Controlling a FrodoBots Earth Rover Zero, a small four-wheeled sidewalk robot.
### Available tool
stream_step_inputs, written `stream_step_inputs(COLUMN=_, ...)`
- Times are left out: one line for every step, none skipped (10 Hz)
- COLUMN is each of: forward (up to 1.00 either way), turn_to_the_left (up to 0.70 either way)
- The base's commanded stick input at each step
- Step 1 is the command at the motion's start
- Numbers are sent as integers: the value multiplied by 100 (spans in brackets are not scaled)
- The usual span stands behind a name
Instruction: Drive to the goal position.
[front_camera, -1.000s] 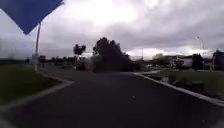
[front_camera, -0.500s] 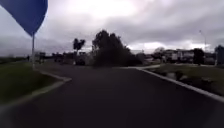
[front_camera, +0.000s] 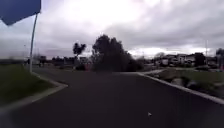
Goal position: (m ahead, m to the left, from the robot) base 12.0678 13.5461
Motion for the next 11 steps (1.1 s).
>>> stream_step_inputs(forward=85, turn_to_the_left=11)
stream_step_inputs(forward=85, turn_to_the_left=0)
stream_step_inputs(forward=85, turn_to_the_left=0)
stream_step_inputs(forward=85, turn_to_the_left=0)
stream_step_inputs(forward=85, turn_to_the_left=0)
stream_step_inputs(forward=85, turn_to_the_left=0)
stream_step_inputs(forward=85, turn_to_the_left=13)
stream_step_inputs(forward=85, turn_to_the_left=27)
stream_step_inputs(forward=85, turn_to_the_left=0)
stream_step_inputs(forward=85, turn_to_the_left=0)
stream_step_inputs(forward=85, turn_to_the_left=14)
